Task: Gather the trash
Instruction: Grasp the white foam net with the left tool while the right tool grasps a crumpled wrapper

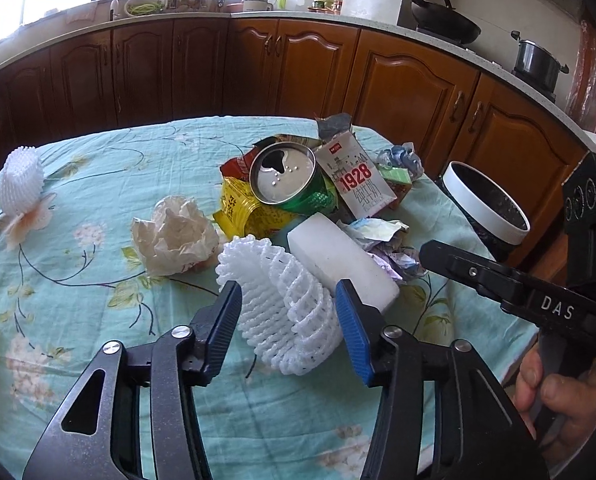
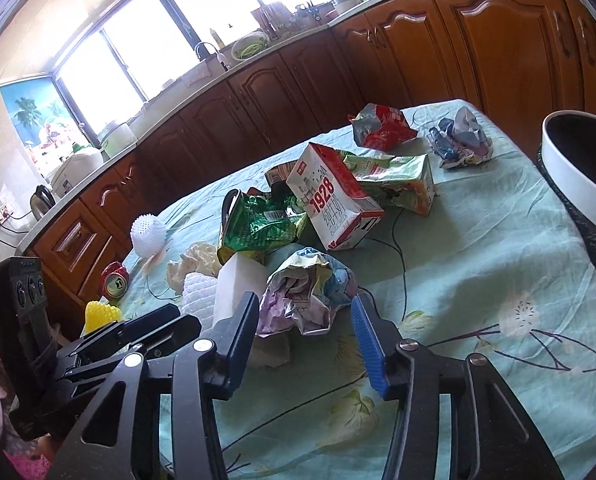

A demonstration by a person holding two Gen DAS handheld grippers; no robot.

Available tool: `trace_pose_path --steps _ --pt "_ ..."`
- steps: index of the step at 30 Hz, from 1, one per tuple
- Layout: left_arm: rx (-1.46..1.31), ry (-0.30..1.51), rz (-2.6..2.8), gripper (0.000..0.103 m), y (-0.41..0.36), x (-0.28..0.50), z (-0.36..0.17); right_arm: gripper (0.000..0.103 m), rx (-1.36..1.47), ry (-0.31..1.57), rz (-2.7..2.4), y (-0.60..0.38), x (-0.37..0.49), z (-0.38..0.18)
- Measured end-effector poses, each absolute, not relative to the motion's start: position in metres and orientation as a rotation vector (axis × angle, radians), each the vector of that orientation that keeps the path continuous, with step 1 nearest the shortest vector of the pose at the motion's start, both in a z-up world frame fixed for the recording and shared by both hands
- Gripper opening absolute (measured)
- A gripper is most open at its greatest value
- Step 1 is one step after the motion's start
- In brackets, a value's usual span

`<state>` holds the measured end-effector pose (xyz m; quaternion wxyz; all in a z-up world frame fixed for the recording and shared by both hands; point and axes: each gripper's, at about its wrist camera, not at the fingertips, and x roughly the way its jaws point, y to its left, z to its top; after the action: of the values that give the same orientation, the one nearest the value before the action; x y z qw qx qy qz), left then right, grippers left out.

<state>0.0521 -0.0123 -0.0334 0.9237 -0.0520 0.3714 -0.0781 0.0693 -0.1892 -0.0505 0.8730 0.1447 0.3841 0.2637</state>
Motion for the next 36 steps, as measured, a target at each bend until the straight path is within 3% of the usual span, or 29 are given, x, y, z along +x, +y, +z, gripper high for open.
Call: trace_pose_path --steps 2,4,7,8,20,36 --pt "-0.110 0.786 -0.177 0.041 -0.014 0.056 -0.039 0.041 0.305 0.824 0.568 -0.184 0.076 -0.055" --pt "-0.112 0.805 -0.185 0.035 -0.015 0.060 -0.044 0.021 0.293 0.843 0.580 -0.178 0.080 -0.059" --pt "-0.115 0.818 -0.198 0.012 -0.014 0.061 -0.048 0.015 0.278 0.841 0.585 -0.175 0.079 -0.061" --pt "-0.122 0.815 -0.200 0.009 -0.013 0.060 -0.047 0.014 0.275 0.834 0.587 -0.176 0.077 -0.060" --pt "-0.128 0.658 -0.211 0.008 -0.010 0.047 0.005 0.013 0.315 0.727 0.546 -0.219 0.055 -0.030" --pt "-0.083 0.670 -0.430 0.008 -0.110 0.085 0.018 0.013 0.368 0.669 0.342 -0.321 0.047 -0.015"
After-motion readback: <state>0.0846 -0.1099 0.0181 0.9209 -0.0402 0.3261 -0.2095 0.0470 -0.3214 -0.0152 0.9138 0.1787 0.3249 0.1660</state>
